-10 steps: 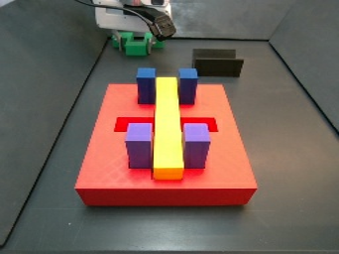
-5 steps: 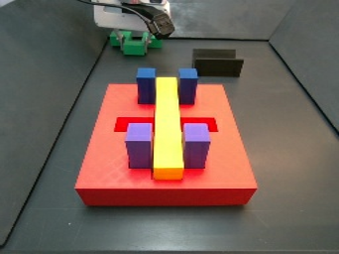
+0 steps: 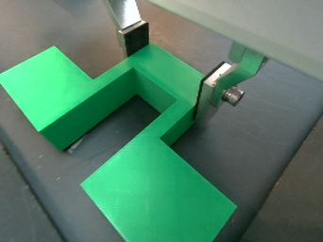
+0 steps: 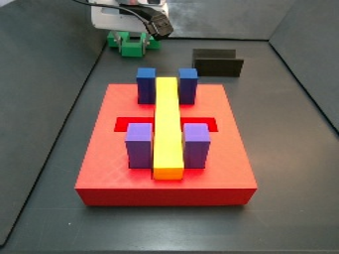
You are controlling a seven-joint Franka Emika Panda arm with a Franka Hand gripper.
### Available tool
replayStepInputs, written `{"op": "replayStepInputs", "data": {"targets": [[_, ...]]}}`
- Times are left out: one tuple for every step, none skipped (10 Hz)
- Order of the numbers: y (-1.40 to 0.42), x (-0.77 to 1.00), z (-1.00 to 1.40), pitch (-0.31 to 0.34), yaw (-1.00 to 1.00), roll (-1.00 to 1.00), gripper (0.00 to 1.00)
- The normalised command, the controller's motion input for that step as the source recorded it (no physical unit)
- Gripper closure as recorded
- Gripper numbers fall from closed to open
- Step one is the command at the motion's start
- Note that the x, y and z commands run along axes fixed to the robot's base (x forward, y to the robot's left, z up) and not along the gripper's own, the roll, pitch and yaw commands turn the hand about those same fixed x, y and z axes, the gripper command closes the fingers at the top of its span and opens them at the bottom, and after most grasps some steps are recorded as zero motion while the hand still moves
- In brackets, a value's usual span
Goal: Pick up the green object. Move up. Place the green object on the fixture. Regrasp the green object. Move to above the board. Insert the green object.
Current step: Pick up the green object, then move up, then place the green object on the fixture.
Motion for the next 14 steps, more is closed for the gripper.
{"op": "replayStepInputs", "data": {"targets": [[0.0,0.0,0.0,0.0,0.0,0.0,1.0],[0.0,0.0,0.0,0.0,0.0,0.0,1.0],[0.0,0.0,0.0,0.0,0.0,0.0,1.0],[0.0,0.0,0.0,0.0,0.0,0.0,1.0],[0.0,0.0,0.0,0.0,0.0,0.0,1.0],[0.0,0.0,0.0,0.0,0.0,0.0,1.0],[0.0,0.0,0.83,0.0,0.0,0.0,1.0],[0.09,-0.06,0.85,0.015,0.05,0.0,1.0],[0.06,-0.09,0.7,0.055,0.04,0.02,1.0],[0.02,-0.04,0.33,0.051,0.02,0.1,1.0],[0.0,0.0,0.0,0.0,0.0,-0.01,1.0],[-0.19,0.33,-0.2,0.149,0.0,0.02,1.0],[-0.24,0.83,-0.15,0.266,-0.09,-0.07,1.0],[-0.24,0.85,0.0,0.411,-0.04,-0.16,1.0]]}}
